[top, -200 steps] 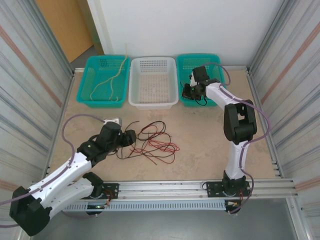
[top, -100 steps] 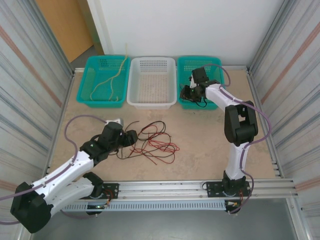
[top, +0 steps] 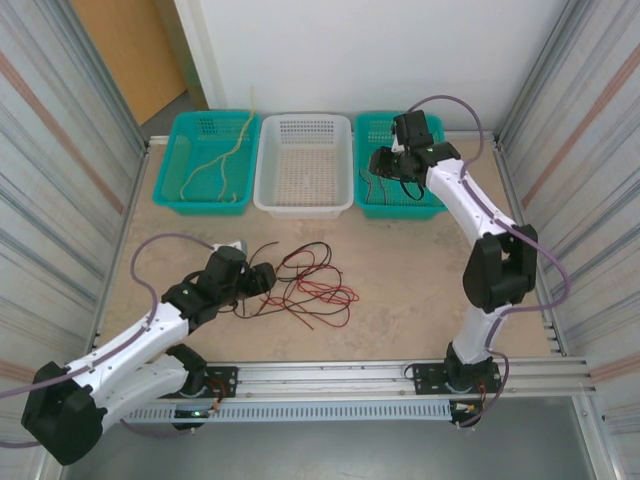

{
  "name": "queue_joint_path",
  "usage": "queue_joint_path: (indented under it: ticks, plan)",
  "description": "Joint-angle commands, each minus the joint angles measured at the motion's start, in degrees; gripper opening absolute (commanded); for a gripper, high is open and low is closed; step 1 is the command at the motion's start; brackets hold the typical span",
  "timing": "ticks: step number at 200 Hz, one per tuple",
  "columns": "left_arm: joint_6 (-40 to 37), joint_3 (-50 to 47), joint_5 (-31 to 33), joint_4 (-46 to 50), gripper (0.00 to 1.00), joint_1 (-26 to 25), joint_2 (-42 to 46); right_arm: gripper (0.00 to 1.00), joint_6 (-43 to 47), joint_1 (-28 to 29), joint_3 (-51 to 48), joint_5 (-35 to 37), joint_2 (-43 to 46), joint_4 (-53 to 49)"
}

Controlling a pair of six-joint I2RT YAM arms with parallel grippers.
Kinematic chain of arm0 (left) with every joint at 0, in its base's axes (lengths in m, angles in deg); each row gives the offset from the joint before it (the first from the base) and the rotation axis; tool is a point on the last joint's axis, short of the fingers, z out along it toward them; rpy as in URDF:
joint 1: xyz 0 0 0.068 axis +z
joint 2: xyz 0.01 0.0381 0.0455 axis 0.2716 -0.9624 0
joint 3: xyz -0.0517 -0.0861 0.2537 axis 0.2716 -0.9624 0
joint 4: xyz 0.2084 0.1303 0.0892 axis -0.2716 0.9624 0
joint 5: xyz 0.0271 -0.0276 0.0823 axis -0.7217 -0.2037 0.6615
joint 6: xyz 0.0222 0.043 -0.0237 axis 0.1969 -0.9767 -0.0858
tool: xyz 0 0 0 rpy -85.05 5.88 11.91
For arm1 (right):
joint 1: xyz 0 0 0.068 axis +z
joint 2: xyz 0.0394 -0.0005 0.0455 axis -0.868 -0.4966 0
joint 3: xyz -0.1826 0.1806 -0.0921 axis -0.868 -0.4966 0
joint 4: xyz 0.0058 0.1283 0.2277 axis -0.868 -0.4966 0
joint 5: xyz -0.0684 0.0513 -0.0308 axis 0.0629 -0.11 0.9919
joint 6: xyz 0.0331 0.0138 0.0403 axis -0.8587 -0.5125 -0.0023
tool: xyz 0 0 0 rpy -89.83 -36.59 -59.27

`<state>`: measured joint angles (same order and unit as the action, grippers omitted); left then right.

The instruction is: Untangle the cables

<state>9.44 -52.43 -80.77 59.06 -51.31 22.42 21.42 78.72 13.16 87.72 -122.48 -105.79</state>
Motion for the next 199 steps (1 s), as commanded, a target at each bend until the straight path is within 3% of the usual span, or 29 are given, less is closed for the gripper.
queue_joint_path:
  ticks: [1,38,54,84,99,136,199]
  plan:
    - [0.9,-0.2,-1.9,-1.6,0.64,0.4,-1.6,0.46,2.0,3.7,-3.8,5.3,7.5,-3.0]
    - [1.3,-0.3,-2.4,-3.0,0.62,-0.2,-4.1,0.52,-0.9,12.7,-16.9,8.7,21.7,-1.8]
    - [1.2,-0.2,-2.9,-3.8,0.60,-0.5,-5.9,0.63,-3.9,16.5,-23.7,9.4,27.4,-0.6]
    - [0.0,1.4,0.7,-1.6,0.59,0.4,-6.5,0.63,-11.1,21.2,-35.1,8.3,36.0,2.1]
    - [-1.0,2.4,-0.5,-1.0,0.54,2.5,-6.5,0.62,-14.1,23.2,-39.6,8.5,39.0,2.9]
    - [-4.3,7.6,-1.2,2.2,0.51,3.9,-11.6,0.61,-18.5,25.0,-46.3,9.6,43.3,2.8]
    - [-5.6,11.8,-3.9,0.2,0.49,4.0,-18.4,0.64,-20.4,24.9,-49.3,14.1,49.2,-0.4]
